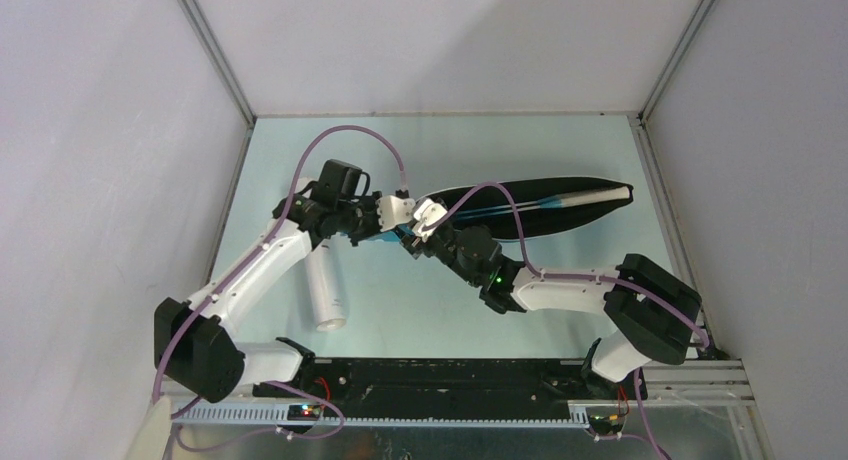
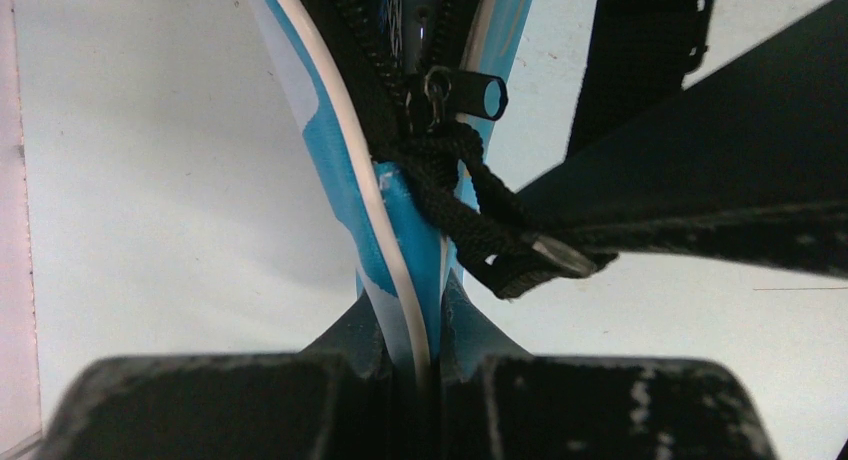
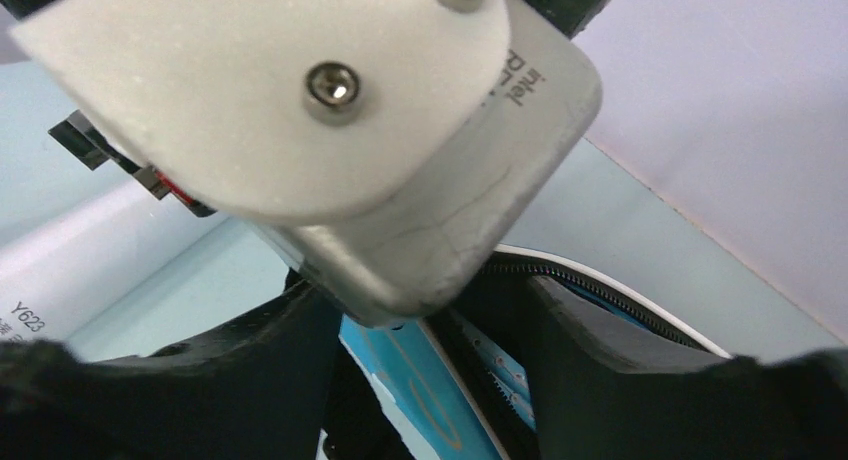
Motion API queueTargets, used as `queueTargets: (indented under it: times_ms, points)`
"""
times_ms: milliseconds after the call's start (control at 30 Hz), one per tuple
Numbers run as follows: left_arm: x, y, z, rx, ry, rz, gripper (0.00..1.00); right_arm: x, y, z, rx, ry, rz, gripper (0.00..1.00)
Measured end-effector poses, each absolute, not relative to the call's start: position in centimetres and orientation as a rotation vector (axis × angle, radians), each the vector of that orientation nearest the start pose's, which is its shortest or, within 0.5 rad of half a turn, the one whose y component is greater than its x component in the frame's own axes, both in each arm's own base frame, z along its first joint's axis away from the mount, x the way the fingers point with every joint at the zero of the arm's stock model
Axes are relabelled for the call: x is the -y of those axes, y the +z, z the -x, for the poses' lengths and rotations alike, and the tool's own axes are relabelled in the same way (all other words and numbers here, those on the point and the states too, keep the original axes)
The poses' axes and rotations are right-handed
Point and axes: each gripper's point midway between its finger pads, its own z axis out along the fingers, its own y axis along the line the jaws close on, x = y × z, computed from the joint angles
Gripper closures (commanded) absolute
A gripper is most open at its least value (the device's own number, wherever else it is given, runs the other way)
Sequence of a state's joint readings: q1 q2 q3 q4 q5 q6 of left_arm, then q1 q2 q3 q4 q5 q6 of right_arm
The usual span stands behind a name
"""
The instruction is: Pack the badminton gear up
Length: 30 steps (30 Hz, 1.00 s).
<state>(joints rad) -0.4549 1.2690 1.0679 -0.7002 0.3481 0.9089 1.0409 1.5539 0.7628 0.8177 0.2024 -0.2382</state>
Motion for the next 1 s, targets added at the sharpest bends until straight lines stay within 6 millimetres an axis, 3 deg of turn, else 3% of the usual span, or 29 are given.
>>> queueTargets:
  times_ms: [200,333,700,1000]
  points:
    - [17.2,16.3,-28.3,-1.768,-0.221,-1.641,1.00,-38.7,21.0,-27.9,-1.369,0.484,0.763,0.82]
    - [17.1,16.4,-28.5,-1.761,-0.205,-1.647,1.00,-38.5,20.7,-27.7,-1.401,0.488,0.754,0.97]
    - [18.3,16.3,-28.3,-1.690,-0.208,-1.694,1.00,-36.6,20.2,-26.1,-1.582,0.654,0.779,1.00]
    - [19.1,16.4,-28.5,-1.635,-0.214,-1.707,1.00,-35.0,20.1,-26.1,-1.694,0.834,0.739,1.00]
